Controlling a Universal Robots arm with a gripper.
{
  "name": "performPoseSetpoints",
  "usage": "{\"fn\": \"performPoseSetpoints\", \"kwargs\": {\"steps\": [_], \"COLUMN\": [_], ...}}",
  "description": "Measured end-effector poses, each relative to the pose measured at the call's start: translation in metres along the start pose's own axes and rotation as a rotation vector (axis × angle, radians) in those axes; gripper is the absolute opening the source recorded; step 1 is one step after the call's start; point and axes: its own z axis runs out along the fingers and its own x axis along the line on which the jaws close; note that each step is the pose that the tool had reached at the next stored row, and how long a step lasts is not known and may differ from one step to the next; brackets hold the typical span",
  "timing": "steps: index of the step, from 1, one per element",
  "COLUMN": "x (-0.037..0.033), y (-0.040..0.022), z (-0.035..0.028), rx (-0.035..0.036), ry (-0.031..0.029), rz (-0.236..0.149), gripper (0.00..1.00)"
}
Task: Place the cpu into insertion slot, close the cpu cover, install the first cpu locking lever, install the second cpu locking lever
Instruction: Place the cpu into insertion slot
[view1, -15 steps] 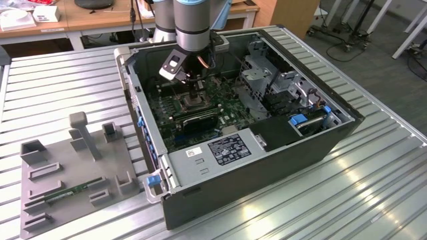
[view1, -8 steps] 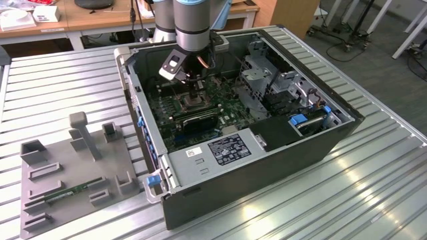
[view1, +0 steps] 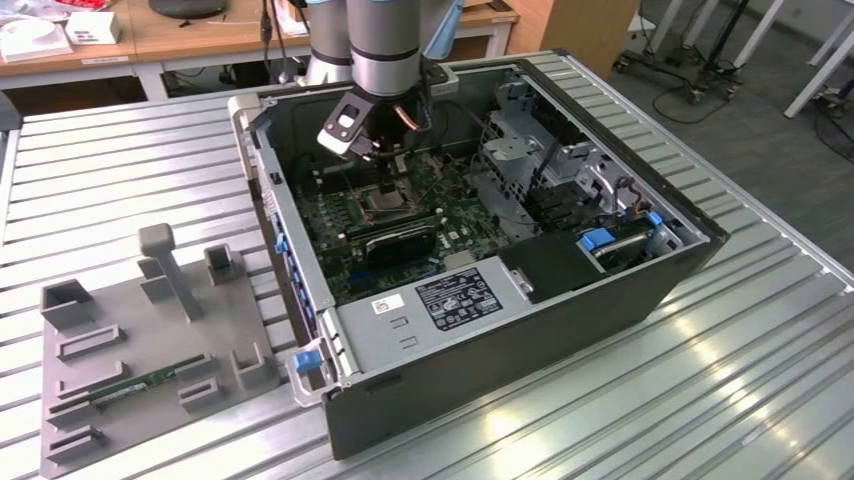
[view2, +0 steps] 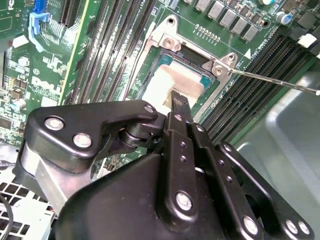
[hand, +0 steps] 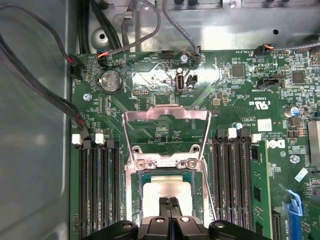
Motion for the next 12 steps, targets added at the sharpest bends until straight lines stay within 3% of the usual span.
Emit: {"fn": "performPoseSetpoints", "kwargs": {"steps": [12], "x": [0.0], "y": [0.0], "z": [-0.0003], "rx": [0.0], "ry": [0.0023], "rz": [0.0], "gripper": [0.11]}}
